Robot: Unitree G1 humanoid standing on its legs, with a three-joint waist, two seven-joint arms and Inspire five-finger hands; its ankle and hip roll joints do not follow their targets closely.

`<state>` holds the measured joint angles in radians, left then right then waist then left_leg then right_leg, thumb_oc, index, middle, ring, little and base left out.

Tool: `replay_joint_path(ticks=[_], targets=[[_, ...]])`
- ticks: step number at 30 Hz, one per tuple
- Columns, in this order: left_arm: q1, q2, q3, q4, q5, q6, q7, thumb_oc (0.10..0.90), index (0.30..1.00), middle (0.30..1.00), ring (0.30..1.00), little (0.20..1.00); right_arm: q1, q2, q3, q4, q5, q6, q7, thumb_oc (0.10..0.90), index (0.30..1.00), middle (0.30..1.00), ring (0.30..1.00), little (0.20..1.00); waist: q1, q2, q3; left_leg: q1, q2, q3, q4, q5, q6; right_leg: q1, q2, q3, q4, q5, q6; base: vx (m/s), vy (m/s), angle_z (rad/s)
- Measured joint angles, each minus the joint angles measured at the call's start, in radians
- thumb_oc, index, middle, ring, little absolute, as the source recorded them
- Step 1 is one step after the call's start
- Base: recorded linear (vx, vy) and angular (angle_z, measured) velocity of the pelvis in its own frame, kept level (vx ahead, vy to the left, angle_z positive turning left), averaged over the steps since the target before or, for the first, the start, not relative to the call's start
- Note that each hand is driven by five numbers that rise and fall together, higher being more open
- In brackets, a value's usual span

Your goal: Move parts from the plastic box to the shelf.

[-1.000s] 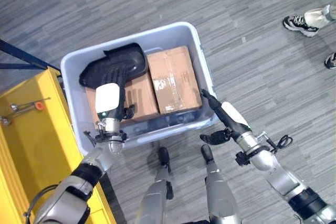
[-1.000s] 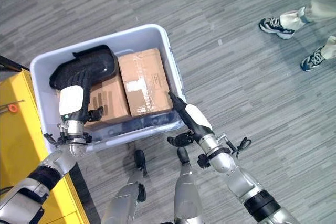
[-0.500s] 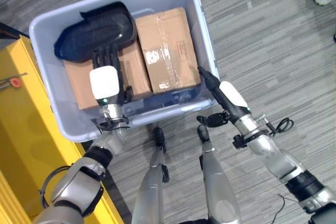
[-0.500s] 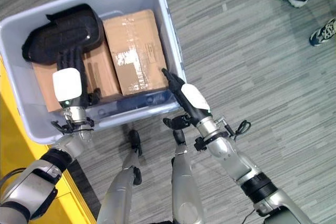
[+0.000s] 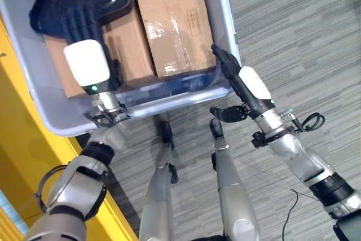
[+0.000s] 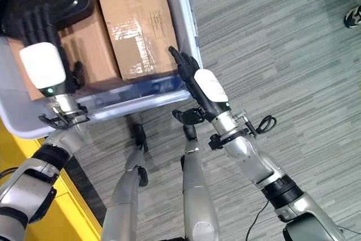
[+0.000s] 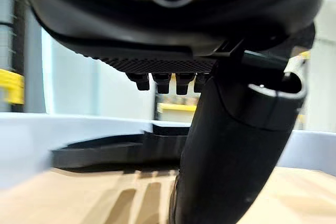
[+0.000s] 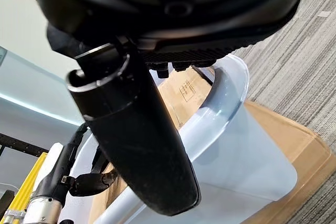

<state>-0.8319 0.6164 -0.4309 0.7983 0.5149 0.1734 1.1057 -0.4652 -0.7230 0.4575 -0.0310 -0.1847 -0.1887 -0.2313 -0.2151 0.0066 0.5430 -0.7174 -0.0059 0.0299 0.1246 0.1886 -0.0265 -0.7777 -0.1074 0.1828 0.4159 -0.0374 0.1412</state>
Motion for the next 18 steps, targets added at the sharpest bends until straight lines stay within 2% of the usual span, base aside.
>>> replay_joint_path(ticks=[2, 4, 5, 9, 12, 15, 18], targets=[[-0.004, 0.004, 0.015, 0.006, -0.002, -0.002, 0.010, 0.900, 1.000, 1.000, 1.000, 1.000, 0.009, 0.000, 0.001, -0.005, 0.000, 0.001, 0.001, 0.900, 1.000, 1.000, 1.000, 1.000, 0.000, -0.009, 0.000, 0.000, -0.001, 0.010, 0.006, 0.002, 0.002, -0.002, -0.003, 0.000, 0.007, -0.002, 0.003, 0.00, 0.000, 0.00], [-0.017, 0.019, 0.018, 0.018, -0.045, -0.037, 0.029, 0.900, 1.000, 1.000, 1.000, 1.000, 0.025, 0.000, 0.001, -0.007, 0.000, -0.005, 0.001, 0.900, 1.000, 1.000, 1.000, 1.000, 0.000, -0.022, -0.001, 0.000, -0.002, 0.013, 0.019, -0.002, 0.012, -0.002, -0.005, 0.000, 0.021, -0.010, 0.005, 0.01, -0.025, 0.01], [-0.025, 0.039, 0.037, 0.018, -0.071, -0.087, 0.028, 0.900, 1.000, 1.000, 1.000, 1.000, 0.036, 0.005, 0.001, -0.012, 0.000, -0.006, 0.000, 0.900, 1.000, 1.000, 1.000, 1.000, 0.000, -0.032, -0.001, 0.000, -0.002, 0.013, 0.028, -0.005, 0.013, 0.001, -0.005, 0.000, 0.026, -0.013, 0.006, 0.03, -0.081, 0.03], [-0.008, 0.051, 0.056, -0.015, -0.074, -0.172, 0.026, 0.900, 1.000, 1.000, 1.000, 1.000, 0.072, 0.017, -0.001, -0.014, -0.001, -0.003, -0.007, 0.900, 1.000, 1.000, 1.000, 1.000, 0.003, -0.035, -0.001, 0.016, -0.002, 0.004, 0.029, -0.006, 0.013, 0.023, -0.003, -0.008, 0.025, -0.019, 0.005, 0.01, -0.090, 0.06], [0.138, 0.025, 0.074, -0.191, -0.001, -0.240, 0.026, 0.900, 1.000, 1.000, 1.000, 1.000, 0.149, 0.062, -0.024, -0.012, -0.013, -0.009, -0.023, 0.900, 1.000, 1.000, 1.000, 1.000, 0.018, -0.035, -0.001, 0.040, 0.000, -0.005, 0.027, -0.009, 0.009, 0.050, -0.003, -0.019, 0.023, -0.025, 0.000, 0.01, -0.098, 0.05], [0.285, -0.004, 0.073, -0.320, 0.100, -0.294, 0.026, 0.900, 1.000, 1.000, 1.000, 1.000, 0.210, 0.064, -0.039, -0.011, -0.031, -0.021, -0.030, 0.900, 1.000, 1.000, 1.000, 1.000, 0.041, -0.036, -0.001, 0.064, 0.002, -0.008, 0.026, -0.016, 0.008, 0.072, -0.003, -0.026, 0.024, -0.032, -0.003, 0.01, -0.080, 0.01], [0.493, -0.016, 0.099, -0.583, 0.192, -0.284, 0.017, 0.900, 1.000, 1.000, 1.000, 1.000, 0.266, 0.071, -0.079, -0.013, -0.031, -0.031, -0.029, 0.900, 1.000, 1.000, 1.000, 1.000, 0.079, -0.037, -0.002, 0.094, 0.002, -0.014, 0.002, -0.022, -0.002, 0.091, -0.002, -0.023, 0.015, -0.034, -0.004, -0.01, -0.068, -0.01]])
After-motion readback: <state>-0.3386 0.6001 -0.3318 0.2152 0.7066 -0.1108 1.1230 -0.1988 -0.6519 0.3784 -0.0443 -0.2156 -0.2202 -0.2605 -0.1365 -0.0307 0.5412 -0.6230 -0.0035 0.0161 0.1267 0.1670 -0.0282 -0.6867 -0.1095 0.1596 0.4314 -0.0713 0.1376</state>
